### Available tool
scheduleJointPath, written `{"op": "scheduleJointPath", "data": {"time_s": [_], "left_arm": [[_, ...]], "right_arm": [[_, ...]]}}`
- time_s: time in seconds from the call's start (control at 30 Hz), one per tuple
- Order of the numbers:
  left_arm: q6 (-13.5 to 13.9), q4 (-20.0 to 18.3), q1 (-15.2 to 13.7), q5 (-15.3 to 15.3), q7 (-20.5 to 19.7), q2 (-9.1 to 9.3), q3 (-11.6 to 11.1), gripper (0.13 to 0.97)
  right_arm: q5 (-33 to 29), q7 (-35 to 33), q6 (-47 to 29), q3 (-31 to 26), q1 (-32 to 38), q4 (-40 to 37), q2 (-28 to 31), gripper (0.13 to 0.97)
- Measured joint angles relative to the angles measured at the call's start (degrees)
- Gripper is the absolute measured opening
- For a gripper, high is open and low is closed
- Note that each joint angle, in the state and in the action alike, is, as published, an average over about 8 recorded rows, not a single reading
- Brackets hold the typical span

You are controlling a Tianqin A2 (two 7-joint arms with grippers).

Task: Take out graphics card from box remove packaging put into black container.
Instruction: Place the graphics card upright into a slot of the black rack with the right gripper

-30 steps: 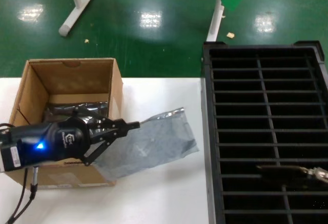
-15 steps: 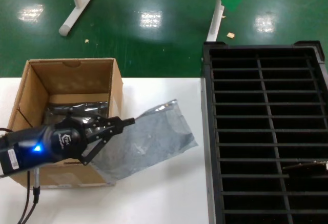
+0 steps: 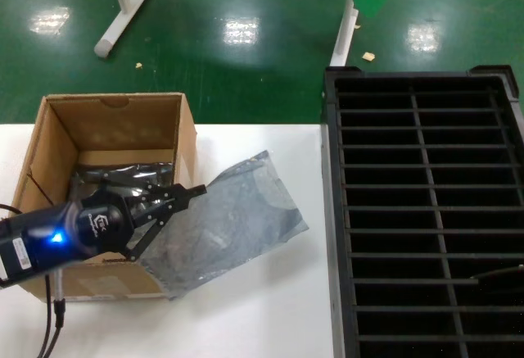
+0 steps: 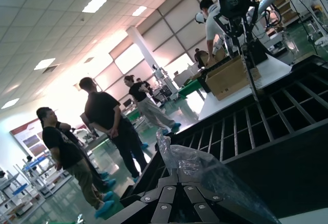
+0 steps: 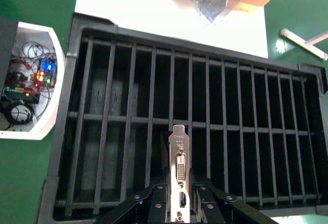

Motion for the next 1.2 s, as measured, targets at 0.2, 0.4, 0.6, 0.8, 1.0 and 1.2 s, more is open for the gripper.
{"op": "scheduleJointPath", "data": {"time_s": [0.2,0.4,0.6,0.8,1.0,1.2], "left_arm": [[0.0,0.92,-0.06,0.0,-0.16,0.44,-0.32,0.142],[0.0,1.6,-0.13,0.0,-0.28,0.63,-0.41,0.142],[0.0,1.32,0.21,0.0,-0.58,0.49,-0.75,0.142],[0.0,0.38,0.64,0.0,-1.01,-0.08,-1.05,0.142],[0.0,-0.61,0.98,0.0,-1.45,-0.69,-1.31,0.142],[0.0,-1.27,1.26,0.0,-1.65,-1.02,-1.49,0.142]], "right_arm": [[-2.8,1.75,0.71,-3.83,2.04,0.0,-0.04,0.203],[-6.51,2.87,-0.78,-8.63,6.8,0.0,-2.55,0.203],[-15.33,3.6,-11.44,-16.23,19.59,-0.28,-13.9,0.203],[-21.84,5.18,-21.75,-24.68,32.37,-1.59,-22.63,0.202],[-22.95,6.47,-24.49,-29.39,37.72,-2.41,-24.32,0.202],[-22.78,7.25,-24.59,-30.85,39.05,-2.41,-23.97,0.202]]}}
